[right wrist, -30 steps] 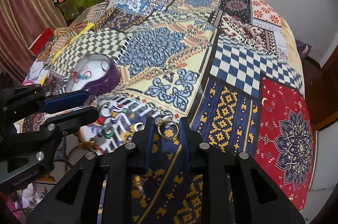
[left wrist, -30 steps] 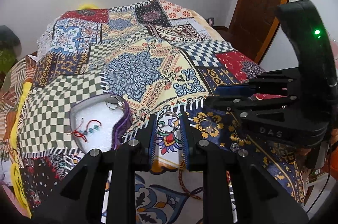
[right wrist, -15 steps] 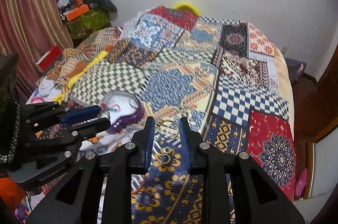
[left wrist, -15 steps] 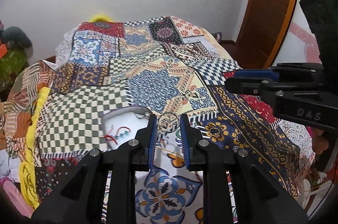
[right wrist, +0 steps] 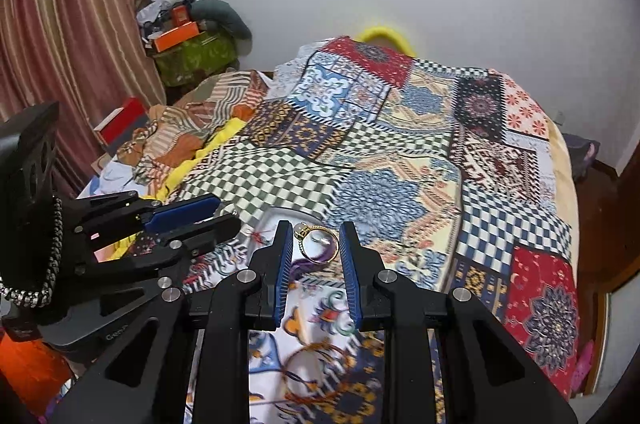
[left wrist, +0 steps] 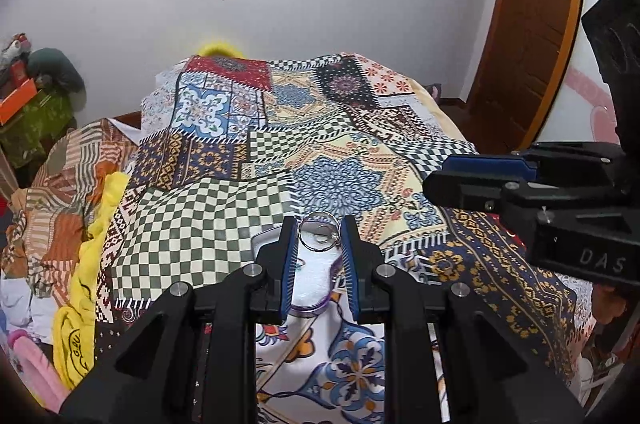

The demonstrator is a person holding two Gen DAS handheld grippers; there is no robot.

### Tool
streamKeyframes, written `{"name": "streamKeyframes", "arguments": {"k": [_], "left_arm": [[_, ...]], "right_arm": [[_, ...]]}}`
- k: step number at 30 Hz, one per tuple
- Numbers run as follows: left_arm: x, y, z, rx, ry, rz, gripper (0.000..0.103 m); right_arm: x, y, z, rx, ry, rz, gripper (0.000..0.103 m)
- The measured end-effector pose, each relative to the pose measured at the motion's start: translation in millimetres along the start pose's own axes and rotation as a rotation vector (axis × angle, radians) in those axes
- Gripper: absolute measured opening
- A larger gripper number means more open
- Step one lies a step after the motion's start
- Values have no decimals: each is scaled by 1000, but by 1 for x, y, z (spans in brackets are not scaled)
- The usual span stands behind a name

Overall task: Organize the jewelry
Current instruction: 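Carry both rings to the heart box and open both tools over the foam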

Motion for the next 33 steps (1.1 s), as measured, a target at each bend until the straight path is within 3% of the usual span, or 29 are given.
{"name": "streamKeyframes", "arguments": {"k": [8,20,33], "left_arm": [[14,18,24,2,57,-24,20],[40,28,79,55,185,-70,20],[43,25,94,60,214,-49,20]], "right_arm": [[-4,15,30,-28,47,1,21],[6,10,86,-36,190,45,21],[14,5,116,-45,273,66,22]]}}
Point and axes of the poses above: each gripper's, at about its wrist camera, not at the fingertips, and z roughly the way its jaws point, y to its left, x to its underside, the point moved 9 cm from there along z, roughly the way its jaws point, and after that the axes turned 7 degrees about y, right-handed, at the moved point
